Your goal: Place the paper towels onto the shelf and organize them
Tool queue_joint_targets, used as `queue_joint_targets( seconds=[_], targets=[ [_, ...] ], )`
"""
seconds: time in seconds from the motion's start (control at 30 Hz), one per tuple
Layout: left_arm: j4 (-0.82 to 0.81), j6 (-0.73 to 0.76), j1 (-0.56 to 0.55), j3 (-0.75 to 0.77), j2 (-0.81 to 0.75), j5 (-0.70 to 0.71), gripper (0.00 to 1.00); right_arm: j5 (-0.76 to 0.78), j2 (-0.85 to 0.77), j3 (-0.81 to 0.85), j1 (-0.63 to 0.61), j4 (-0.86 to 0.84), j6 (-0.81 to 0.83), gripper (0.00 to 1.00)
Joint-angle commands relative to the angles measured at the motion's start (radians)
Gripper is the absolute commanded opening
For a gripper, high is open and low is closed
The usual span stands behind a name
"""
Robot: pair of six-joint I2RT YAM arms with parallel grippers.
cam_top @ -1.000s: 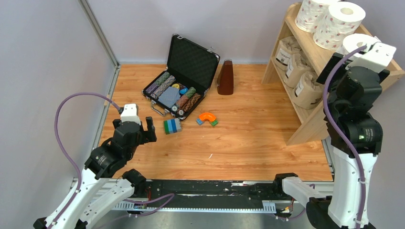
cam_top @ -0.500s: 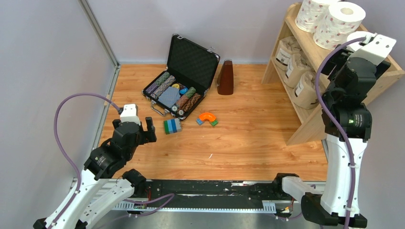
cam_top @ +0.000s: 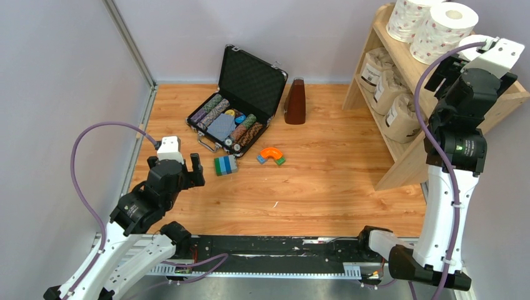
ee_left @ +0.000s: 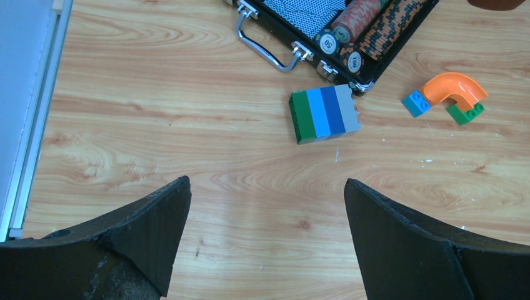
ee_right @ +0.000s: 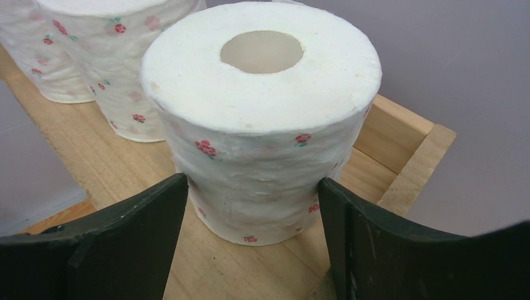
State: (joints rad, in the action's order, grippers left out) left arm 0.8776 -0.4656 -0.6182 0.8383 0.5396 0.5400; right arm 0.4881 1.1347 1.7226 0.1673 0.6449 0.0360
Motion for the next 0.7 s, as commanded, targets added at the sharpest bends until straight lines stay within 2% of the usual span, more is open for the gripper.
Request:
queue_joint_targets(
  seconds=[0.0,0.47,0.67],
  targets=[
    [-0.036,0.004,0.006,0.0,-0.008,0.013,1.0,-0.145,0.012,-0.011,0.006,0.03,-0.028,0.78],
    [-0.037,0.005,0.006,-0.002,-0.039,0.002,1.0,-0.407,0.012,-0.047,0.006,0.03,-0.027,0.78],
    [-0.042,0.012,0.006,-0.002,-0.045,-0.007,1.0,-0.471,-0.011,-0.049,0.006,0.032,-0.02,0.8]
  ],
)
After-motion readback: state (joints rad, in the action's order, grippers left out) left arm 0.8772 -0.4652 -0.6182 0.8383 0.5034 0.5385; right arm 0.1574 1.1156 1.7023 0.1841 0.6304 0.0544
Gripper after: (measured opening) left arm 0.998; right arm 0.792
